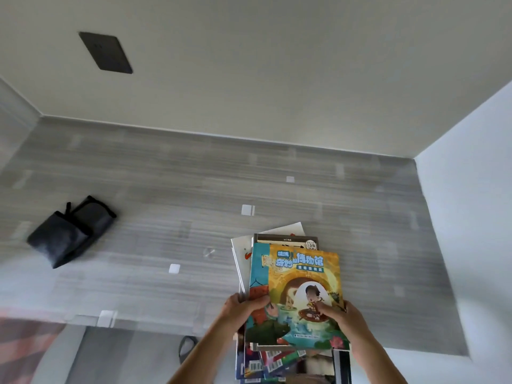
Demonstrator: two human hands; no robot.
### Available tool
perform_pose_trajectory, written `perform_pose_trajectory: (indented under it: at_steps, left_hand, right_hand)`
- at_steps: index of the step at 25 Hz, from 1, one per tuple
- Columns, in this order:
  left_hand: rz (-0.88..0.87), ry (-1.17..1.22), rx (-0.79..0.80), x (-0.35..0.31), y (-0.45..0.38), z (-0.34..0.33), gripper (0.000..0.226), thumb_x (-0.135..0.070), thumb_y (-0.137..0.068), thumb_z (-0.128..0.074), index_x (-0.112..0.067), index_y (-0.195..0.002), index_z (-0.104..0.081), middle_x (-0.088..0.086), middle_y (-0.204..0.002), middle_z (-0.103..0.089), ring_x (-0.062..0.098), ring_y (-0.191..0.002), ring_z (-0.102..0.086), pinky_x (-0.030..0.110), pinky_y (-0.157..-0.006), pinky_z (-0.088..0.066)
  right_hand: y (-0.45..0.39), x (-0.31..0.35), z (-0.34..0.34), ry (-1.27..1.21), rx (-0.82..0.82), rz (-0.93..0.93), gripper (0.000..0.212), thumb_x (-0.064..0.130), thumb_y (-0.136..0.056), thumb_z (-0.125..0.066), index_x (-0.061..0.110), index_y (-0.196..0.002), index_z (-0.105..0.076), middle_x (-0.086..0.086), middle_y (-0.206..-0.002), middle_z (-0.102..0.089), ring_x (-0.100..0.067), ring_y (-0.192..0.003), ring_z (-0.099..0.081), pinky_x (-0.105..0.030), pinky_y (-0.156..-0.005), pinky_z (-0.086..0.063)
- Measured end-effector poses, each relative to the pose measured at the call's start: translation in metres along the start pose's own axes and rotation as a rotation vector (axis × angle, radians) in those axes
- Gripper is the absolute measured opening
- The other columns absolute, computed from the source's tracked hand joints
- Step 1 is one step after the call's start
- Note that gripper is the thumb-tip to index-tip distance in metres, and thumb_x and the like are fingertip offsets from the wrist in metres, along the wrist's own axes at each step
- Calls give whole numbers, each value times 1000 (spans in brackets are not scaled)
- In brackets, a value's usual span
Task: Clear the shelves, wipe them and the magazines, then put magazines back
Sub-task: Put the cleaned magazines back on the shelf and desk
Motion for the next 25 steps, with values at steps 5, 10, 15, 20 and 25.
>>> perform_pose_trajectory:
  at_steps: [5,10,15,20,25]
  left_hand:
    - [-49,-27,-105,15,-1,-10,40,-52,-100,-40,-15,-101,-55,9,-98,-69,21,-91,-66,29,-72,-50]
    - [-71,-75,-274,32,-14,-20,17,-13,-93,-49,-28,-95,-56,12,-110,-57,26,-94,-61,34,-69,-55]
    - [-166,-103,-287,25,4,-40,46,-25,-72,-73,-34,-107,-46,1,-101,-57,19,-83,-59,31,-60,-52]
    - [-47,176,-216,28,-3,-41,50,-1,-75,-77,-18,-115,-50,9,-97,-70,24,-87,-68,36,-71,-58]
    - [-140,128,-176,16,2,-41,27,-1,-82,-70,-13,-106,-65,1,-97,-74,17,-89,-69,29,-67,-55]
  right_hand:
    - [-10,-10,9,50,-216,156,21,22,-76,-85,10,-87,-72,-3,-73,-75,-30,-78,-72,-47,-74,-58]
    - [-13,-25,35,-130,-198,48,20,13,-77,-82,7,-94,-72,-12,-86,-77,-35,-83,-74,-56,-88,-56]
    - [-5,-29,29,-96,-70,38,27,8,-74,-82,6,-98,-72,-11,-88,-77,-33,-80,-75,-46,-74,-60]
    - [-5,-32,32,-336,-222,52,23,-1,-77,-77,6,-98,-70,-15,-94,-76,-38,-83,-72,-41,-69,-56]
    - [-18,-41,66,-525,-404,-56,25,8,-82,-77,5,-99,-61,-18,-100,-73,-41,-87,-71,-63,-84,-55]
Point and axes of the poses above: each hand's wrist, its own y-axis away from the middle knuckle, its own z-axis out of the back of the hand, x = y × z, the point moved 1 cm from there along -y, towards the middle knuckle
